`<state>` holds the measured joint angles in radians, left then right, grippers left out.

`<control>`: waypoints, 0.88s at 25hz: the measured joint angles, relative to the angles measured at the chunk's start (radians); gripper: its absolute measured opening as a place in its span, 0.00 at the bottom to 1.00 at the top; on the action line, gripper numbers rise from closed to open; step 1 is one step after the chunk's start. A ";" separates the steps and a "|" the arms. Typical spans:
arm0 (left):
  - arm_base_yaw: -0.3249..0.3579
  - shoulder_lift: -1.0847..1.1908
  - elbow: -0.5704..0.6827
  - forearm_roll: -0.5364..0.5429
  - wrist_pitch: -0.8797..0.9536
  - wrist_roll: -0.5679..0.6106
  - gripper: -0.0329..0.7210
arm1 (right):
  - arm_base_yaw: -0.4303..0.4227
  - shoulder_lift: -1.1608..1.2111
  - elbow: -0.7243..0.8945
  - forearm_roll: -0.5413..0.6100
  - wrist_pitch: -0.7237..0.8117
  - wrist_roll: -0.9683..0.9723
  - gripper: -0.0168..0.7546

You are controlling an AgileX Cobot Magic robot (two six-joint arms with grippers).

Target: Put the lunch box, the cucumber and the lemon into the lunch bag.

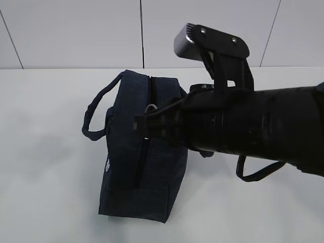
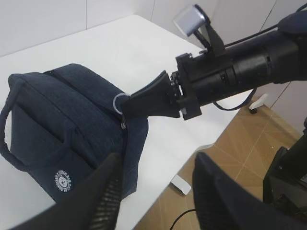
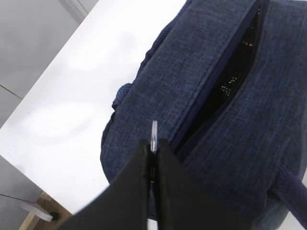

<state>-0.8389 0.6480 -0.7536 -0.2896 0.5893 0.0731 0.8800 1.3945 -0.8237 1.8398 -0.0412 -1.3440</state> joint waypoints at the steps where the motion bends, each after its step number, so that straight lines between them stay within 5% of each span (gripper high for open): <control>1: 0.000 0.007 0.000 0.000 0.000 0.000 0.51 | -0.002 0.000 -0.002 0.000 0.000 -0.006 0.03; 13: 0.000 0.093 0.066 -0.003 -0.085 0.000 0.52 | -0.018 0.019 -0.022 0.002 -0.011 -0.040 0.03; 22: 0.000 0.214 0.131 -0.010 -0.216 0.000 0.67 | -0.020 0.020 -0.022 0.002 -0.001 -0.040 0.03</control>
<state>-0.8389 0.8617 -0.6227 -0.2997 0.3735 0.0731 0.8599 1.4148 -0.8455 1.8421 -0.0425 -1.3836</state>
